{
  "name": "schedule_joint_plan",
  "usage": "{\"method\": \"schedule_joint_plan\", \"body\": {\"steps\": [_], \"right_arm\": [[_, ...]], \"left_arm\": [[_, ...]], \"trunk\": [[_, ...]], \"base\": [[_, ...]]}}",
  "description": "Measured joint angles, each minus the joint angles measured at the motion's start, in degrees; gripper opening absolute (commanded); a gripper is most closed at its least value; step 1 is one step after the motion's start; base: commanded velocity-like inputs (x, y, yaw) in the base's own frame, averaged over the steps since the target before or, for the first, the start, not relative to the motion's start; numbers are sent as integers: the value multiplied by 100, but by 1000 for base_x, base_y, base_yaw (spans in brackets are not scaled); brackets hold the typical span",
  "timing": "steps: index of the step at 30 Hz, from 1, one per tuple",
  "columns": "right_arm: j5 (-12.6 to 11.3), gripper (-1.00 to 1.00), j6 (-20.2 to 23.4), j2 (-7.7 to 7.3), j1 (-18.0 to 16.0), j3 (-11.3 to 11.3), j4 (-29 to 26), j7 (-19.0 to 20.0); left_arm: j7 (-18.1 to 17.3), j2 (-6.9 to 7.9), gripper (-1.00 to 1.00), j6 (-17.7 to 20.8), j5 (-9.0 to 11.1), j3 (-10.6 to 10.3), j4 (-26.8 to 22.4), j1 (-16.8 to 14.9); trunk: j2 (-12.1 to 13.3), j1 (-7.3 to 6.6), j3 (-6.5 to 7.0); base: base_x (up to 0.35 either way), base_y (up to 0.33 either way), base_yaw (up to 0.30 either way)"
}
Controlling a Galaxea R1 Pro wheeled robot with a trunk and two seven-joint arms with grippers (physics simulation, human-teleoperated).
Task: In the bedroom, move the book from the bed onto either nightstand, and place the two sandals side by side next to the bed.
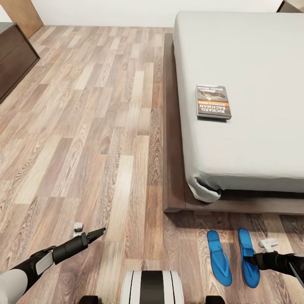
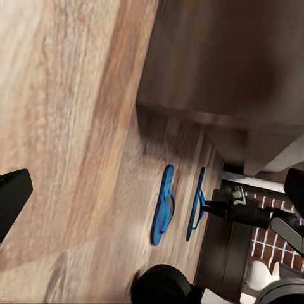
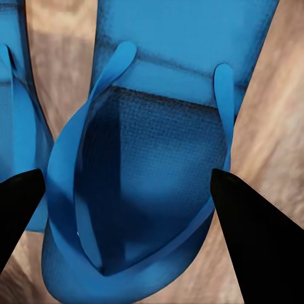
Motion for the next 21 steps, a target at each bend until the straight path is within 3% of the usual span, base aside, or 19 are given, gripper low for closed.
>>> {"method": "schedule_joint_plan", "body": {"steps": [14,21], "right_arm": [[0,-100,1,0,0,11,-10,1],[-4,-100,0,4,-1,25,-10,1]], "left_arm": [[9,-86,100,0,-8,-3,1,0],[9,-97,100,-7,-8,-7,1,0]], "trunk": [[-19,36,-310],[-19,36,-311]], "base": [[0,0,0],[0,0,0]]}}
